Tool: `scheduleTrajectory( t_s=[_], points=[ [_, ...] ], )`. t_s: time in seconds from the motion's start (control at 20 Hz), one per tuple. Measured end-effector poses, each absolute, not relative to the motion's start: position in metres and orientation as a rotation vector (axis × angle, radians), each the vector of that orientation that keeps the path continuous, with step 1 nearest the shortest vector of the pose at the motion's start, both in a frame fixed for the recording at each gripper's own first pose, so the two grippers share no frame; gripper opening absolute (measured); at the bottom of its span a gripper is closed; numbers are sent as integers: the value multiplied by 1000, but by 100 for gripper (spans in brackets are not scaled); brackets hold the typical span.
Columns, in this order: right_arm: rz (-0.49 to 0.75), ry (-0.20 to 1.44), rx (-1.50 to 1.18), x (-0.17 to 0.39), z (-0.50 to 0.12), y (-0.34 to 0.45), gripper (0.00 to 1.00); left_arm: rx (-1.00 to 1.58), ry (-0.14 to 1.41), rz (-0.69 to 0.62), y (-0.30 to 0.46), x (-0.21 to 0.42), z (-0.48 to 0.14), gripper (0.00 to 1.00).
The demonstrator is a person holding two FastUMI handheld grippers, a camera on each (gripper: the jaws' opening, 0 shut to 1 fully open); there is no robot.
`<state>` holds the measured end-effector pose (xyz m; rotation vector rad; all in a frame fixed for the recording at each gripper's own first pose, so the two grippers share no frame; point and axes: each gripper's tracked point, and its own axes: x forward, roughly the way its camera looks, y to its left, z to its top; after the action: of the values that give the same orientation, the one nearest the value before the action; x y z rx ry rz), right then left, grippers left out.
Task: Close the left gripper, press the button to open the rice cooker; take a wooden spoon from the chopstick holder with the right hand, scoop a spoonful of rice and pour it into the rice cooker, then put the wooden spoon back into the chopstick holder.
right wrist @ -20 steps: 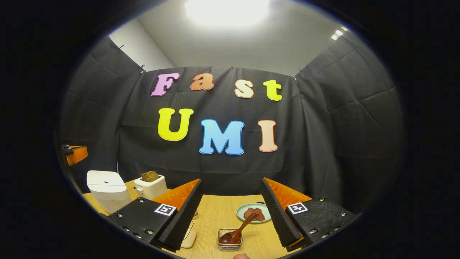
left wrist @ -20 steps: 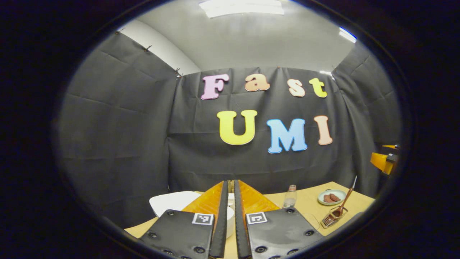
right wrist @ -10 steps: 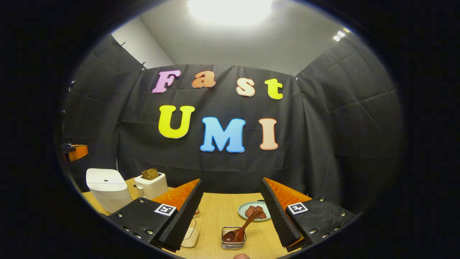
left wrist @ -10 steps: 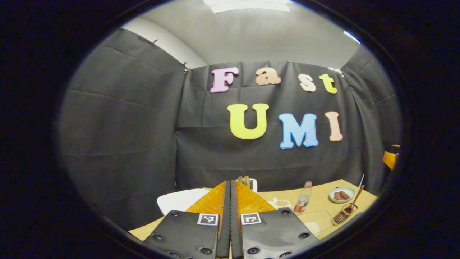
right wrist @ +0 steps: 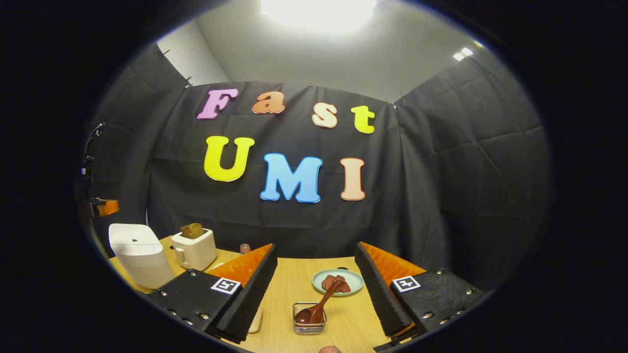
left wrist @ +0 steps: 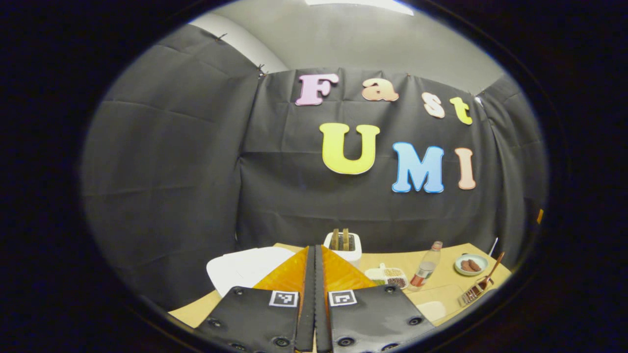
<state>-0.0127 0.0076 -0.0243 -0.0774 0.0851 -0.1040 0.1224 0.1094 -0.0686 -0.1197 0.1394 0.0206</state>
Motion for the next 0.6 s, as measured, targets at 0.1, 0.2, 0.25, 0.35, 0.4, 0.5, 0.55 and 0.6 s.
scheduleTrajectory(
  t_s=[0.1,0.2,0.25,0.35,0.4,0.5,0.55,0.6],
  points=[
    [-122,95,-90,-18,-26,5,97,-115,168,17,111,135,-88,9],
    [-136,103,-96,-24,-27,3,97,-103,196,14,112,146,-103,9],
    [-143,101,-95,-26,-26,3,97,-103,213,11,114,150,-112,9],
    [-165,96,-99,-29,-25,-1,96,-110,249,6,117,154,-131,9],
    [-175,96,-104,-32,-26,-3,96,-113,264,4,120,155,-141,9],
    [-190,104,-113,-35,-31,-6,96,-111,298,13,124,158,-159,9],
    [-193,110,-113,-36,-33,-5,96,-115,311,13,125,158,-166,9],
    [-195,118,-114,-37,-35,-5,97,-122,324,15,125,160,-171,7]
  ],
)
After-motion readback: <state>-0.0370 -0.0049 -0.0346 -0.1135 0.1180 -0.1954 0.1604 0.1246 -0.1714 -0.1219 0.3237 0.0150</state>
